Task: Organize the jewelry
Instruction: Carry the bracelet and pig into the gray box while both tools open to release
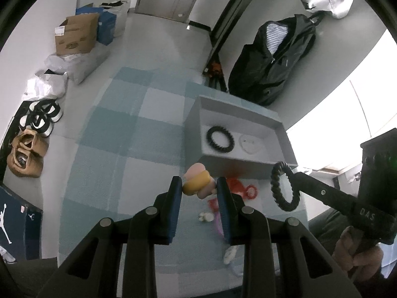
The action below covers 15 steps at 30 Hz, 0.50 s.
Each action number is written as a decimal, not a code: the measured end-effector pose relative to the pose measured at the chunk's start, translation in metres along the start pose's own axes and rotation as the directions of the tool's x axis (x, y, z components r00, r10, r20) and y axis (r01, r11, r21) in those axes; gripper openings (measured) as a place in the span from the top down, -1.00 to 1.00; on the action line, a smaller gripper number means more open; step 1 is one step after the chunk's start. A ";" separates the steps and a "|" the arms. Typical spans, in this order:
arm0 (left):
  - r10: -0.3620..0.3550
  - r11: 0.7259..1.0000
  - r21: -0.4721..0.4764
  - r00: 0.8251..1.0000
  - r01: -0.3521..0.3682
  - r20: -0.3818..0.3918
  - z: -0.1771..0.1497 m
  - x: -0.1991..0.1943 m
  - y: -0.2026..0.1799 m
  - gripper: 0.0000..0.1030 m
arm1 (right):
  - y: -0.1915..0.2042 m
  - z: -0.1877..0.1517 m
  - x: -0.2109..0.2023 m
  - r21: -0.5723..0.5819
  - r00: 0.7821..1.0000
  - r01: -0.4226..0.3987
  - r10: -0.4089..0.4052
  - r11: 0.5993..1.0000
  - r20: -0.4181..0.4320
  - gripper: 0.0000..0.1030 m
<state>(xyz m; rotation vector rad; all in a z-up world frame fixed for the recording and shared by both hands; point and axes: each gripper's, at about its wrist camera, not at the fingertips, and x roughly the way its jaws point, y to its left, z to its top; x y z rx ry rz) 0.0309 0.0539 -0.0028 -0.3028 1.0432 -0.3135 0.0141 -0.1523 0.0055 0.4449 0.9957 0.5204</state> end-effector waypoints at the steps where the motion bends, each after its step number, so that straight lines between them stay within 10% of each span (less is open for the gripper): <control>1: 0.000 1.000 0.003 1.000 0.000 0.002 0.003 0.000 -0.003 0.55 | 0.000 0.003 -0.001 0.001 1.000 -0.004 0.004 1.000 0.009 0.85; 15: -0.028 0.996 0.083 0.999 0.030 -0.034 0.054 0.024 -0.039 0.55 | -0.025 0.050 -0.002 0.054 0.997 0.045 -0.048 0.998 0.058 0.85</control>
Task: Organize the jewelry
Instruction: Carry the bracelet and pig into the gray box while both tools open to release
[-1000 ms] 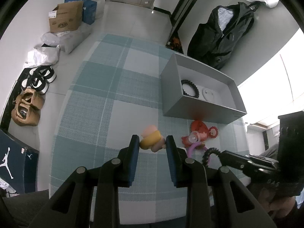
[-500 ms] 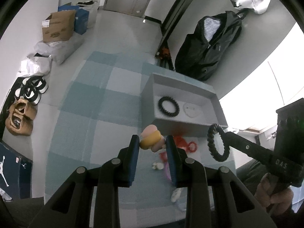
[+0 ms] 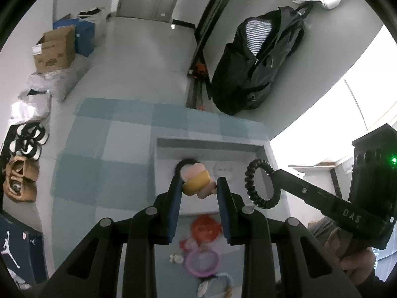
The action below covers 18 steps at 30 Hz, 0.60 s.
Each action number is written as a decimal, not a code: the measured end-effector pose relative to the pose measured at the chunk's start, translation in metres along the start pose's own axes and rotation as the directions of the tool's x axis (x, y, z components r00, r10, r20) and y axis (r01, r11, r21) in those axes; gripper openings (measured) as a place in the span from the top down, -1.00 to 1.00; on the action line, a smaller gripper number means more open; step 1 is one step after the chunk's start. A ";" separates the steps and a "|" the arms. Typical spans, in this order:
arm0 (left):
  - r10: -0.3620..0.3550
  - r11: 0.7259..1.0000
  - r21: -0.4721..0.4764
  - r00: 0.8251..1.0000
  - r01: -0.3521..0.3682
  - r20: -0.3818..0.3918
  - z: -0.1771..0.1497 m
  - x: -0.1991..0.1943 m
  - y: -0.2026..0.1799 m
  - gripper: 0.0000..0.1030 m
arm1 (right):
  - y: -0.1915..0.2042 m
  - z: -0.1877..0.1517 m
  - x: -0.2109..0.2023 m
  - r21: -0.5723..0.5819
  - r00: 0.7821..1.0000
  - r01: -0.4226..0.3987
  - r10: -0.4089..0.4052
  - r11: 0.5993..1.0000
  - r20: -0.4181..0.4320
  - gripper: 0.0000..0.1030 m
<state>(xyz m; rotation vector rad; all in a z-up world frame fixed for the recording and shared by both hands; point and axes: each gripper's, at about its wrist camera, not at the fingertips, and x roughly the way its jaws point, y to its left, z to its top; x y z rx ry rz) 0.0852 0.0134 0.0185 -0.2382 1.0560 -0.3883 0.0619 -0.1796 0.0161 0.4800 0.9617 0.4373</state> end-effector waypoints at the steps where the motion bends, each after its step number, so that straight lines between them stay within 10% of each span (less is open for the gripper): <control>1: 0.000 1.000 0.007 1.000 0.000 -0.006 0.003 0.002 -0.002 0.55 | -0.001 0.004 0.000 -0.005 1.000 0.010 -0.010 1.000 0.000 0.85; 18: -0.035 0.999 0.036 0.994 0.039 -0.102 0.016 0.047 -0.003 0.55 | -0.025 0.029 0.022 0.008 0.996 0.074 -0.073 0.997 -0.045 0.85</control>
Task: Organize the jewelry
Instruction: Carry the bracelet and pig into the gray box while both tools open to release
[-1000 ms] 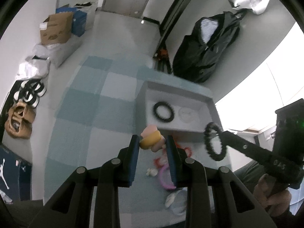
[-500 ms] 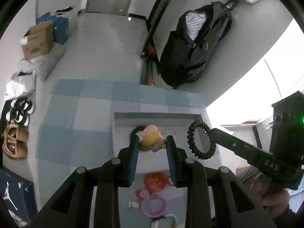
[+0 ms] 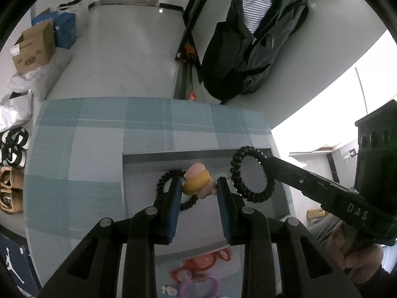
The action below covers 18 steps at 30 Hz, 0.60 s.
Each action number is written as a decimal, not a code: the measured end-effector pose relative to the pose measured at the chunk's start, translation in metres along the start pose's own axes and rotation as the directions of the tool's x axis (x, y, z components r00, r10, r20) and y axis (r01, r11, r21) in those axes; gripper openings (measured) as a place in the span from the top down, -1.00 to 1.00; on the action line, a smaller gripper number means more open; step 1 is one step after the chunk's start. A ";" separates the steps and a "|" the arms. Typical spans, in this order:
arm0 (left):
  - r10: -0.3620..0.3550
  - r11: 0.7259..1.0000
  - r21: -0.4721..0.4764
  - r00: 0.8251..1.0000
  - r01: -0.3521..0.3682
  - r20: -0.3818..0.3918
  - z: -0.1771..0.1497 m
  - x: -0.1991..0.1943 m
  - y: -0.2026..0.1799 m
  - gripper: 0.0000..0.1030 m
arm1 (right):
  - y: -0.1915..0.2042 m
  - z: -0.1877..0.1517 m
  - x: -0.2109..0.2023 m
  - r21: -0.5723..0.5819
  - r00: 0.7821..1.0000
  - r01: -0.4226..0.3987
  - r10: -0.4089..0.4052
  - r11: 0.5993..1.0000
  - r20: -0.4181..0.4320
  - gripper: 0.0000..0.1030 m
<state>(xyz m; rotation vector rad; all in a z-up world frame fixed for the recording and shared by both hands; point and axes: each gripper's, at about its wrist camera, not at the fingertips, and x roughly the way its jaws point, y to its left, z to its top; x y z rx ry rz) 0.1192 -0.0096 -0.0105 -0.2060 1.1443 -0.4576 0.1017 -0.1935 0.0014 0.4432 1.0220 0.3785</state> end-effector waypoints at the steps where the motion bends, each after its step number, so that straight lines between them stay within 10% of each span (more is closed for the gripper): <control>1: -0.001 1.000 0.001 1.000 0.001 0.000 0.000 0.001 -0.001 0.55 | 0.000 0.000 0.001 0.000 1.000 0.003 -0.003 1.000 -0.001 0.85; 18: 0.008 1.000 0.007 1.000 -0.008 -0.015 0.003 0.011 -0.001 0.47 | -0.003 -0.005 0.019 -0.014 0.996 0.080 -0.080 0.997 -0.031 0.78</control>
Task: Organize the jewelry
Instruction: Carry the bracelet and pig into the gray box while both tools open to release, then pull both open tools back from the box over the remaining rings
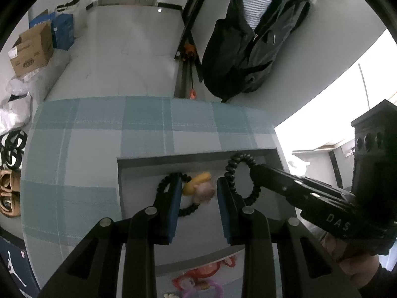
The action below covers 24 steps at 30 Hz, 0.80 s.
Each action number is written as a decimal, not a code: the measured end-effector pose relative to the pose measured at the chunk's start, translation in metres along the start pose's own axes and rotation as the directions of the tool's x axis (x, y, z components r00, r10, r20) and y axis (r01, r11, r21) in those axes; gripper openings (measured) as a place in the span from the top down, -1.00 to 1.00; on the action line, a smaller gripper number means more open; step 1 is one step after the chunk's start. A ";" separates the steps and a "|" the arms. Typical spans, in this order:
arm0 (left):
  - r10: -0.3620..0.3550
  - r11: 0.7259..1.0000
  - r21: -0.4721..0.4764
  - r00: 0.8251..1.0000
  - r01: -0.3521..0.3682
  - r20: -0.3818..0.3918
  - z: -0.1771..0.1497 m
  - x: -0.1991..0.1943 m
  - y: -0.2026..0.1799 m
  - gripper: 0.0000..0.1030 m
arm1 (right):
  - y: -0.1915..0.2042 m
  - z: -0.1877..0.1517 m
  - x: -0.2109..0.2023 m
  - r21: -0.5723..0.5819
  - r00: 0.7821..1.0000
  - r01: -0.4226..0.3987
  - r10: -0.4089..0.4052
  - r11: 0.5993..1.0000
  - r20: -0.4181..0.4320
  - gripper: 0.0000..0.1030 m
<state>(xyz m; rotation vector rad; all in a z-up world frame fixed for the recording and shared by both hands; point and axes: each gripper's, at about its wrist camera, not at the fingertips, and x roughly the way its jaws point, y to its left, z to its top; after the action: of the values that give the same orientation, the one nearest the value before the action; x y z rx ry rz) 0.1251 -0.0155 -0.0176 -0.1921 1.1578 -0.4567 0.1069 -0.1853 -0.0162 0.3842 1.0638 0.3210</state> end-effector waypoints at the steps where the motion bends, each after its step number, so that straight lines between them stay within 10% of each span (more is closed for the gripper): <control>1: -0.004 1.000 -0.002 1.000 0.004 -0.003 -0.001 0.000 0.001 0.40 | 0.000 0.000 -0.001 -0.003 1.000 0.000 0.000 1.000 0.002 0.74; 4: 0.008 1.000 0.006 1.000 -0.008 0.025 -0.004 -0.004 0.002 -0.30 | 0.000 0.000 -0.006 -0.001 1.000 -0.009 0.009 1.000 0.021 0.19; 24: 0.120 0.991 0.037 0.982 -0.127 0.147 -0.032 -0.039 -0.005 -0.30 | -0.003 -0.011 -0.051 -0.018 0.986 -0.038 0.041 0.999 0.161 -0.31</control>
<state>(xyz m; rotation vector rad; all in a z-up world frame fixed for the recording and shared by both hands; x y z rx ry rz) 0.0820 0.0005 0.0038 -0.1101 1.0099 -0.3537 0.0747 -0.2089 0.0178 0.4112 0.8960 0.3275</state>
